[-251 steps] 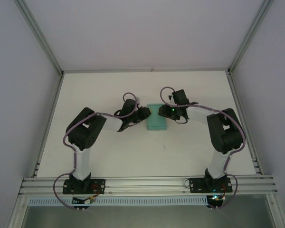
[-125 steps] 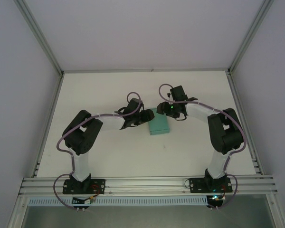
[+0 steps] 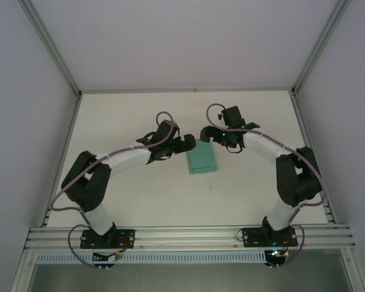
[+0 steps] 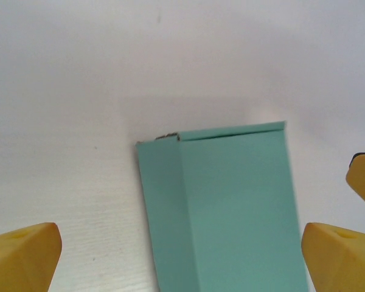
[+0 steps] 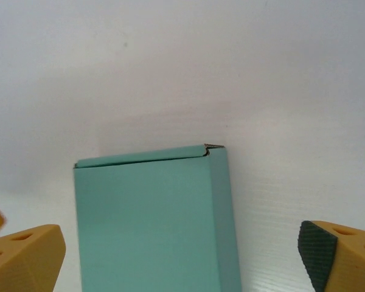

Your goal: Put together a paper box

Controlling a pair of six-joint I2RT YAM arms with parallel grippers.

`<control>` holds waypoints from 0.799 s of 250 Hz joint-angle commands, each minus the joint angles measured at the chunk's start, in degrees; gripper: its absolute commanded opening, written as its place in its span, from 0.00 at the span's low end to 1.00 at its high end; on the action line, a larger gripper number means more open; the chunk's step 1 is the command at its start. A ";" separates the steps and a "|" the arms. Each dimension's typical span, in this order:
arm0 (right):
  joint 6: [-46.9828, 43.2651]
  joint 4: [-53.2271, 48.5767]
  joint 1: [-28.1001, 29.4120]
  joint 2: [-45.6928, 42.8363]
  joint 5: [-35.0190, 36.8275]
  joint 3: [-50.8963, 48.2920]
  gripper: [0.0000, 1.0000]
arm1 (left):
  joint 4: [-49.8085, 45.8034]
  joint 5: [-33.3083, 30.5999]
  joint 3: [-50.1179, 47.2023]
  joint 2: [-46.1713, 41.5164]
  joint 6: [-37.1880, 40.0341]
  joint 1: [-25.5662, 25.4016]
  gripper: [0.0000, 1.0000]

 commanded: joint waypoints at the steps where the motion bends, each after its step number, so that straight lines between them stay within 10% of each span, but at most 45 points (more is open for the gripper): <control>1: -1.76 -2.40 0.04 -5.41 4.03 0.29 1.00 | -6.43 -7.31 0.54 -6.73 3.75 -0.10 1.00; 65: 1.70 -3.34 -0.29 -11.59 1.71 -7.66 0.99 | -3.76 4.22 -5.71 -12.11 1.90 -0.48 1.00; 200: 8.63 11.14 -0.29 -9.36 -11.97 -21.32 0.53 | 11.73 19.16 -5.32 6.93 -6.30 -7.04 0.89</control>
